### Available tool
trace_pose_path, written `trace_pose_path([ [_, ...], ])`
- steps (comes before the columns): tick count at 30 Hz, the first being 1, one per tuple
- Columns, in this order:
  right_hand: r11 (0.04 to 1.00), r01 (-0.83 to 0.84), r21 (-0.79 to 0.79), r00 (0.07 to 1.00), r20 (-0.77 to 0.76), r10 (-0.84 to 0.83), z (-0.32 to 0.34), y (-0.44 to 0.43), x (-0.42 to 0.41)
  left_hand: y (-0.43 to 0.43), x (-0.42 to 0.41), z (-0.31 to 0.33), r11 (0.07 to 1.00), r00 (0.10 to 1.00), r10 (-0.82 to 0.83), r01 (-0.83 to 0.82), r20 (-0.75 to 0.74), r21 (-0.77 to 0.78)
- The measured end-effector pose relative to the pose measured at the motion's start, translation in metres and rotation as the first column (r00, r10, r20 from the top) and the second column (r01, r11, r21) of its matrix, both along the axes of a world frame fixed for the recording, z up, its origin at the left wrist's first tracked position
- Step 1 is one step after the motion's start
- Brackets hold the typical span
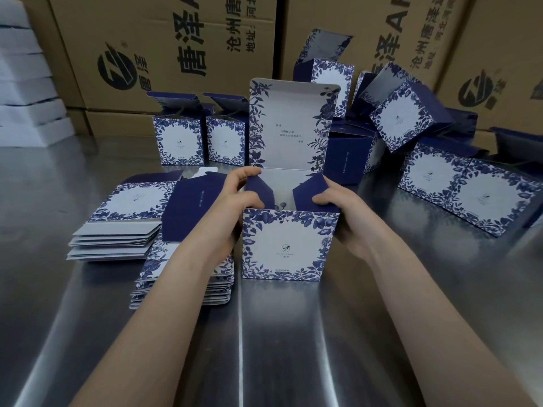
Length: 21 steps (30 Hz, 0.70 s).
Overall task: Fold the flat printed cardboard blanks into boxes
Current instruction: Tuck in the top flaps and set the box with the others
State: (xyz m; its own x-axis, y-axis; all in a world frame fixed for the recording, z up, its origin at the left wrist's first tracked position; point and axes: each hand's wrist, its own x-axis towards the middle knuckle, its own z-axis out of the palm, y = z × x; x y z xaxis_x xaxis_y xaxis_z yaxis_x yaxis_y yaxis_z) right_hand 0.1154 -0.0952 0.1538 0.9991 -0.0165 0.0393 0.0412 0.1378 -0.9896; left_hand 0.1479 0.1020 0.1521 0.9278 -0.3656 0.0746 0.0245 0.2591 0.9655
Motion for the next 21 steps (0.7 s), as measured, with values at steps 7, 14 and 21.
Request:
trace_pose_path([
  [7,0.996,0.073,0.044,0.994,0.075,-0.076,-0.0053,-0.0002,0.0005,-0.0047,0.0001,-0.0017,0.996,0.998,0.067,-0.065,0.016,-0.067],
  [14,0.994,0.105,0.000,0.987,0.120,-0.104,-0.0046,-0.0001,0.0016,-0.0093,-0.0006,0.0002,0.982,0.985,0.164,-0.158,0.056,-0.106],
  [21,0.989,0.146,-0.032,0.981,0.135,-0.140,-0.0056,0.0015,0.0019,-0.0077,-0.0019,0.0014,0.986,0.984,0.150,-0.141,0.094,-0.092],
])
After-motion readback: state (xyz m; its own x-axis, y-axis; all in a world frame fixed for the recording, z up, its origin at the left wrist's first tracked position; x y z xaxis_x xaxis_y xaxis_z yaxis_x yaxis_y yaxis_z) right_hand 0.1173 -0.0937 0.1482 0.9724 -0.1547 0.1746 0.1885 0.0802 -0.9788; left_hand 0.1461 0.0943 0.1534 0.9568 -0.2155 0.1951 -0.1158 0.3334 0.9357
